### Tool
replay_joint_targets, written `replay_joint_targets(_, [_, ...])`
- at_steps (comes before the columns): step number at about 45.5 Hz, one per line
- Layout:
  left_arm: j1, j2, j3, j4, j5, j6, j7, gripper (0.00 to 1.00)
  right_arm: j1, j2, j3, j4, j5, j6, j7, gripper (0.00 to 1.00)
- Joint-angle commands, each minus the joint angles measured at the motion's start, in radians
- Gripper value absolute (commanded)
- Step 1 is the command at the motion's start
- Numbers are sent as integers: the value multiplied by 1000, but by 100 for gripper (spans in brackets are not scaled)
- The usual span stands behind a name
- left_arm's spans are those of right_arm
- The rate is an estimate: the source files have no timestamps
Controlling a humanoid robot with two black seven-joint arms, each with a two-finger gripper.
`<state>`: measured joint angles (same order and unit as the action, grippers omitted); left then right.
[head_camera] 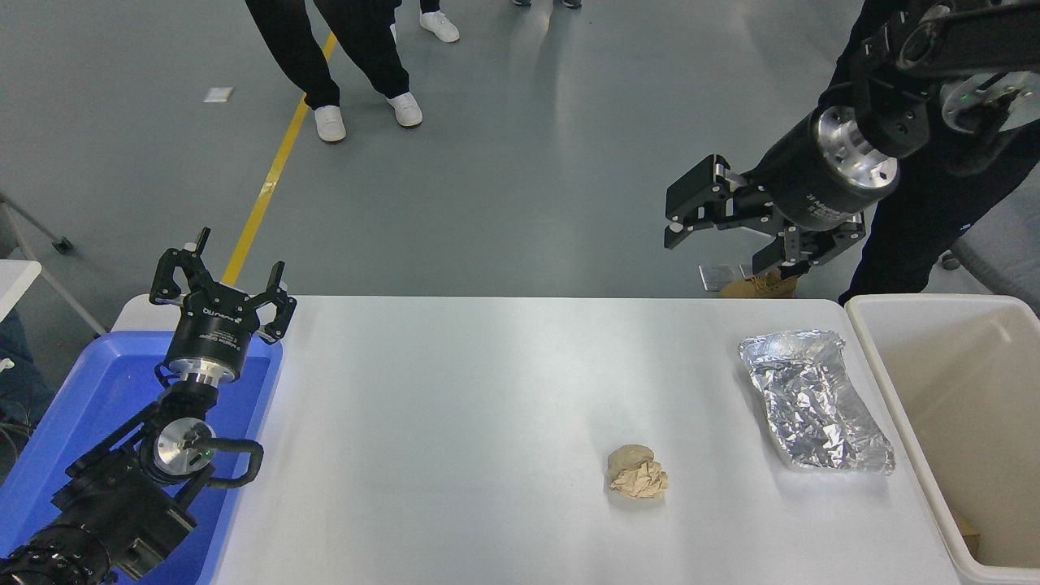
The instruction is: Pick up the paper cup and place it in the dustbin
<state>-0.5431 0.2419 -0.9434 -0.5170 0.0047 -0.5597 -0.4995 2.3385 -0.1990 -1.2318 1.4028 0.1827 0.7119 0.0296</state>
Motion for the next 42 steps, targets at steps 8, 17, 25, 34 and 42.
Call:
replay_joint_targets(8, [0, -1, 0, 0, 0, 0, 1, 98, -54, 82, -6, 2, -9, -8, 0, 100])
replay_joint_targets(17, [0, -1, 0, 0, 0, 0, -1, 98, -110, 127, -15, -41, -11, -9, 0, 100])
replay_joint_targets(25, [0, -1, 0, 0, 0, 0, 1, 98, -146, 162, -21, -85, -11, -11, 0, 100])
replay_joint_targets(34, [0, -1, 0, 0, 0, 0, 1, 98, -154, 177, -23, -87, -11, -11, -2, 100])
replay_joint_targets(42, [0, -1, -2, 0, 0, 0, 1, 98, -156, 182, -26, -87, -12, -9, -2, 100])
